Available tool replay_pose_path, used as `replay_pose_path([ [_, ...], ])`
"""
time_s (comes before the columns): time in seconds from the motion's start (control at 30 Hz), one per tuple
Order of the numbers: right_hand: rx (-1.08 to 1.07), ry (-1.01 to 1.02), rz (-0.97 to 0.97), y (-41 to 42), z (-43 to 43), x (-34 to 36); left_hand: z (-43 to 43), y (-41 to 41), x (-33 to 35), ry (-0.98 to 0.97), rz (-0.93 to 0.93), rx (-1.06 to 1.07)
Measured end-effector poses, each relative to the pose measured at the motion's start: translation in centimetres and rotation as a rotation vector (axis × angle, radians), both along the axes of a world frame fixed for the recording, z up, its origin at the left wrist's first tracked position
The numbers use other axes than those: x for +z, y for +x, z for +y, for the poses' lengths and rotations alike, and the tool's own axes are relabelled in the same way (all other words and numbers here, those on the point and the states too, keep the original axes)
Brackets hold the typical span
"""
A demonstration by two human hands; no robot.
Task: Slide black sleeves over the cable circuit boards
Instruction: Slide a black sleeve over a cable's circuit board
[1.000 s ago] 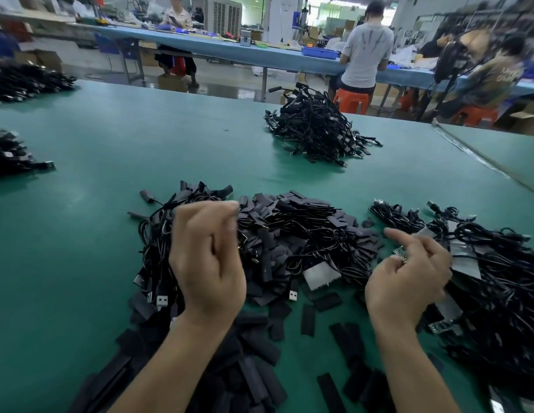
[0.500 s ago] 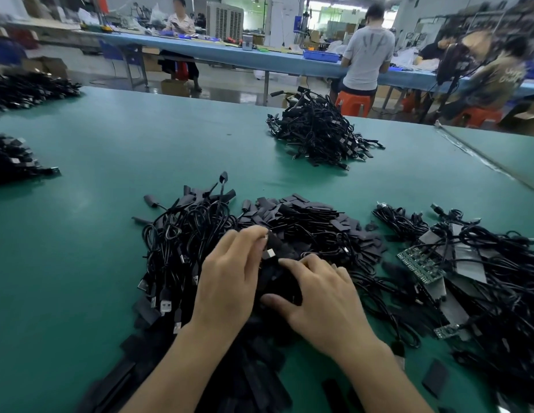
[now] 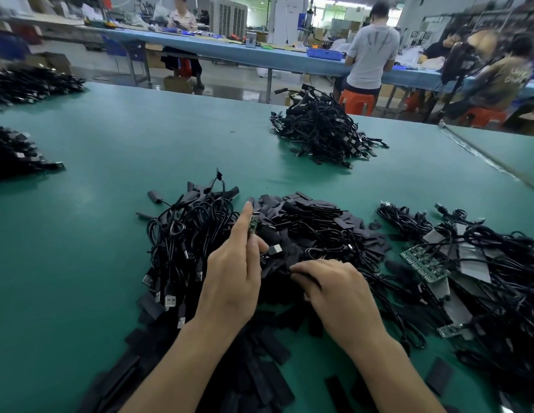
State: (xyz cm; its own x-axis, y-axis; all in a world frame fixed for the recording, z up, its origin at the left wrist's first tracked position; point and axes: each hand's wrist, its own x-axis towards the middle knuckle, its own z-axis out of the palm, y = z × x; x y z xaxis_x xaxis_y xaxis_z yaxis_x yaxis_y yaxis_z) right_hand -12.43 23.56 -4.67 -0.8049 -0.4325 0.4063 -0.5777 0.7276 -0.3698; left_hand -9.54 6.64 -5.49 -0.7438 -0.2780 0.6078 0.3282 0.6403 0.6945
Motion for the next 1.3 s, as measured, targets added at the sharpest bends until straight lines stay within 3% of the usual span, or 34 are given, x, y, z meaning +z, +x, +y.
replay_pose_path([
  [0.17,-0.081,-0.186,0.172,-0.3,0.1,-0.6,-0.1,0.3,-0.3,0.116,-0.076,-0.155],
  [0.3,-0.088,-0.419,0.106,-0.5,0.6,-0.7,0.0,0.2,-0.6,0.120,-0.170,-0.263],
  [0.43,-0.067,-0.508,0.065,-0.6,0.8,-0.8,0.2,0.1,-0.7,0.134,-0.244,-0.271],
  [0.7,0.057,-0.801,-0.191,-0.4,0.7,-0.3,0.3,0.2,-0.3,0.278,-0.338,-0.361],
  [0.93,0.105,-0.711,-0.262,-0.2,0.6,-0.5,0.6,0.3,-0.2,0.440,-0.325,-0.430],
  [1.07,0.119,-0.637,-0.263,0.1,0.5,-0.3,0.6,0.2,0.0,0.431,-0.308,-0.437],
  [1.2,0.079,-0.695,-0.242,-0.2,0.8,-0.4,0.3,0.2,0.2,0.517,-0.347,-0.415],
  [1.3,0.075,-0.799,-0.268,-0.5,1.1,-0.4,0.2,0.2,0.3,0.409,-0.342,-0.420],
])
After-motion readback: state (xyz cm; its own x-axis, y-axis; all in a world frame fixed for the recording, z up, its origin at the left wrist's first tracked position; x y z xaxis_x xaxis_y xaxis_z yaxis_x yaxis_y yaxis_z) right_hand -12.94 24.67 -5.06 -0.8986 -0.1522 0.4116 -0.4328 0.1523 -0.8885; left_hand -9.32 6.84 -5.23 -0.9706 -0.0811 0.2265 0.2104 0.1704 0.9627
